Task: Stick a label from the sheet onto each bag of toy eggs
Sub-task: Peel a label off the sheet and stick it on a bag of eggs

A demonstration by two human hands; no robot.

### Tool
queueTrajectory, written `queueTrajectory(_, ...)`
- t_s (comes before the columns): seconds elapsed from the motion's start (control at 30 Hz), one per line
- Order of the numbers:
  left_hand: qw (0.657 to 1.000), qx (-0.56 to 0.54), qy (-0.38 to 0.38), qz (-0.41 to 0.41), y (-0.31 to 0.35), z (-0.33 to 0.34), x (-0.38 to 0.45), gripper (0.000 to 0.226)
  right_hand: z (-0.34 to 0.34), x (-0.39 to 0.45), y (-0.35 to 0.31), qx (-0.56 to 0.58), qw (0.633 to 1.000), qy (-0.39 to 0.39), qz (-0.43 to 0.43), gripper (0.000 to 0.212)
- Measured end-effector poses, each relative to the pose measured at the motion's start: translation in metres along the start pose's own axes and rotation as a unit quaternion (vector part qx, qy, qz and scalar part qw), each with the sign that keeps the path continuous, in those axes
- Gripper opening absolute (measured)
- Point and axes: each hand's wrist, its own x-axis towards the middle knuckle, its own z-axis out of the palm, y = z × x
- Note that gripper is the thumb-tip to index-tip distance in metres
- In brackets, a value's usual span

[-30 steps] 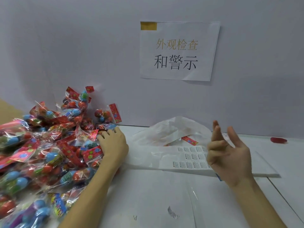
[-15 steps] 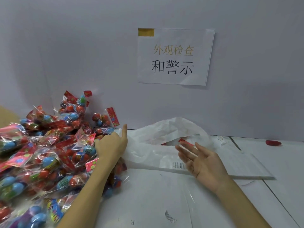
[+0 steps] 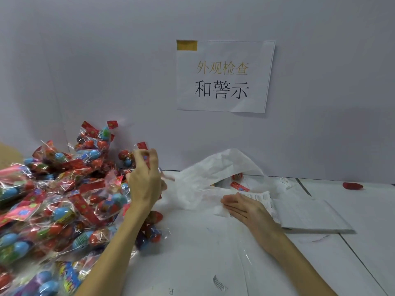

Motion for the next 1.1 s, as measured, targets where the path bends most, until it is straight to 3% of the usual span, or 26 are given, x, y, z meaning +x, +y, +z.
queueTrajectory(0.07,0.994,-0.099,0.028,-0.022,0.003,-0.002,0.004,0.028,0.002,-0.001,0.002,-0.061,0.998,0.009,-0.021,0.032)
queueTrajectory(0.2,0.974,-0.217,0.043,-0.058,0.001,-0.003,0.01,0.049,0.005,-0.001,0.002,-0.125,0.991,0.016,-0.037,0.028)
queueTrajectory(0.37,0.931,-0.332,-0.01,-0.151,0.003,0.002,0.011,0.048,0.003,-0.002,0.004,-0.163,0.985,0.004,-0.054,0.022)
queueTrajectory(0.47,0.873,-0.43,-0.084,-0.213,0.013,0.008,0.007,0.035,0.003,-0.001,0.005,-0.109,0.992,-0.025,-0.056,0.025)
queueTrajectory(0.53,0.844,-0.458,-0.134,-0.246,0.022,0.015,-0.003,0.032,0.003,0.0,0.006,0.02,0.996,-0.079,-0.025,0.056)
queueTrajectory(0.6,0.834,-0.453,-0.177,-0.26,0.029,0.025,-0.016,0.028,0.004,-0.001,0.006,0.138,0.984,-0.115,-0.007,0.08)
queueTrajectory(0.67,0.847,-0.418,-0.207,-0.254,0.033,0.036,-0.03,0.024,0.006,-0.001,0.006,0.174,0.981,-0.087,-0.01,0.074)
queueTrajectory(0.77,0.845,-0.404,-0.207,-0.281,0.04,0.045,-0.039,0.023,0.003,0.002,0.006,0.114,0.993,-0.008,-0.029,0.06)
queueTrajectory(0.83,0.837,-0.405,-0.208,-0.303,0.042,0.046,-0.042,0.042,-0.002,0.003,0.004,0.109,0.993,0.013,-0.034,0.054)
queueTrajectory(0.9,0.85,-0.366,-0.224,-0.305,0.042,0.048,-0.044,0.052,-0.004,0.003,0.002,0.097,0.994,0.009,-0.042,0.05)
queueTrajectory(1.0,0.854,-0.336,-0.248,-0.31,0.042,0.047,-0.047,0.035,0.001,0.003,0.0,0.007,0.995,0.058,-0.085,0.046)
queueTrajectory(1.1,0.839,-0.325,-0.304,-0.314,0.042,0.047,-0.05,0.029,0.003,0.004,0.001,0.018,0.994,0.069,-0.088,0.036)
